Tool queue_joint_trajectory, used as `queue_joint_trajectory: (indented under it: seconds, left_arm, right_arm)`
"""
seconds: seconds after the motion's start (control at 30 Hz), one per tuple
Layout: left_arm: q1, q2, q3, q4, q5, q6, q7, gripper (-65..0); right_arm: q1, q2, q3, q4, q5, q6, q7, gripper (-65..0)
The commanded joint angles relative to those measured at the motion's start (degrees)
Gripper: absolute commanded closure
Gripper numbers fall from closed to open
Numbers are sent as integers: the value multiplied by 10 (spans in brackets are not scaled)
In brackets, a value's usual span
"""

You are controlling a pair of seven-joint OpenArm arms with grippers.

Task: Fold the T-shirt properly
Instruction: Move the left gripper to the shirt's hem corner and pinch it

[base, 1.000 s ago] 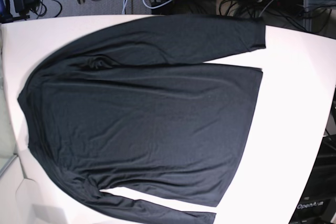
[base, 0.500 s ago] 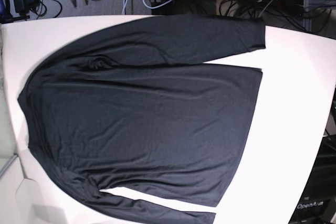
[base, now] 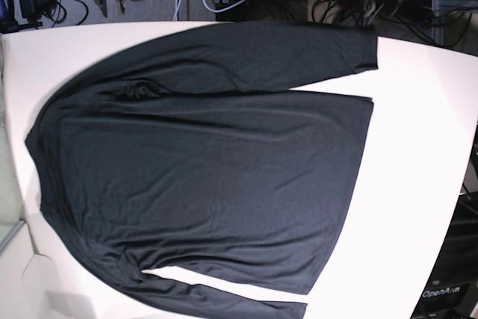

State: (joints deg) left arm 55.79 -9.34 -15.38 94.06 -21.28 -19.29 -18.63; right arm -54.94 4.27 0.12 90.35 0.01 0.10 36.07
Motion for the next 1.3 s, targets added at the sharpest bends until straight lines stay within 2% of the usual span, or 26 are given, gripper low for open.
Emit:
queue_joint_trajectory:
  seconds: [0.0,0.07,0.17,0.4,0.77,1.0,1.27]
  left_arm:
    - [2,-3,-2,2,-3,-2,-13,-337]
    - [-5,-3,-2,1,-2,-2,-9,-337]
    - [-20,-3,-3,3,-2,-2,36,-337]
    - [-48,2,-51,6,-3,-2,91,-337]
    - [-84,2,-63,3,-3,-2,106,-337]
    - [-135,-1,-64,3,-2,-2,209,-337]
    - [-157,0,-64,2,1,-2,217,-337]
  right_arm:
    - [-9,3,2,7,1,-1,16,-189]
    - [-9,3,2,7,1,-1,16,-189]
    - [-9,3,3,6,1,-1,16,-189]
    - [-9,3,5,3,1,-2,16,-189]
    - [-3,3,5,2,1,-2,15,-189]
    - [-1,3,6,2,1,-2,15,-189]
    - [7,3,6,2,1,-3,14,-189]
